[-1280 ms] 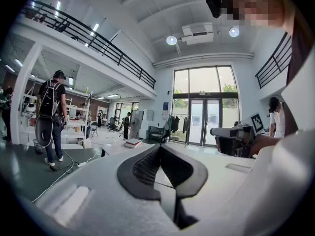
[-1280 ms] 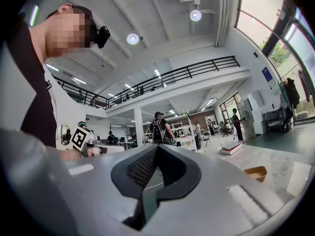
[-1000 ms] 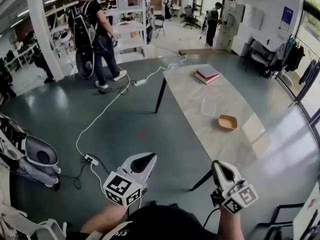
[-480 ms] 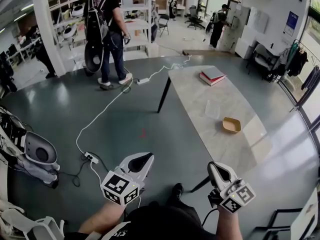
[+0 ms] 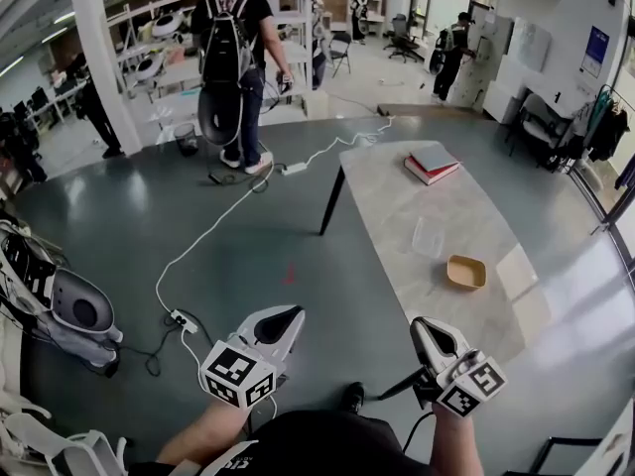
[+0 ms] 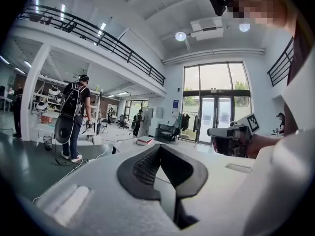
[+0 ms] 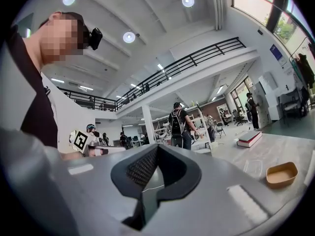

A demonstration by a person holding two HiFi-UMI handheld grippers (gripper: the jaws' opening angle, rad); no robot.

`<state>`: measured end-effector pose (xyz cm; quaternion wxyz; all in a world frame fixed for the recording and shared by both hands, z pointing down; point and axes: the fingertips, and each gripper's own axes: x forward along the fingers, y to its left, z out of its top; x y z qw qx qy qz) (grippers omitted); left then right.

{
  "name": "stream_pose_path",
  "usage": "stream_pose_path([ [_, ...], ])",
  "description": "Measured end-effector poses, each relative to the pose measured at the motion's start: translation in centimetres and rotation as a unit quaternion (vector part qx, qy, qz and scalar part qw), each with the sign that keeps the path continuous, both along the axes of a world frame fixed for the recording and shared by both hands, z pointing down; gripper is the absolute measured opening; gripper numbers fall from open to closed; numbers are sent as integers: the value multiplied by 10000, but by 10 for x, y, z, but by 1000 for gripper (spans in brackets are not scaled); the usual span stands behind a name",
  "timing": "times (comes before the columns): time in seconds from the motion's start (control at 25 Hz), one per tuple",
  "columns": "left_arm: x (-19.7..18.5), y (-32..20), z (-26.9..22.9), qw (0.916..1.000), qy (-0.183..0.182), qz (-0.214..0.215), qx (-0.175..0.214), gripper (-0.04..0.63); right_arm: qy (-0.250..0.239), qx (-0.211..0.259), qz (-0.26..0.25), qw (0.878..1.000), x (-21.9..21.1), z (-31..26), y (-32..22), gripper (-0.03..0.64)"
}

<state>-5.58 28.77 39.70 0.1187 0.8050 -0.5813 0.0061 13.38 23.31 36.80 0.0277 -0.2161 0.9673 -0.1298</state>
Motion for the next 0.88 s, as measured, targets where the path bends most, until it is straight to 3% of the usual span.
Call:
stream_pose_path([
  [0.44,49,-120,10,9997,52,208,-87,2,44,-232,43,9997,42,19,-109,2],
  [0.88,96,-187,15,9991,82,400,-138,2,148,-524,124,9984,85,37,-164,2],
])
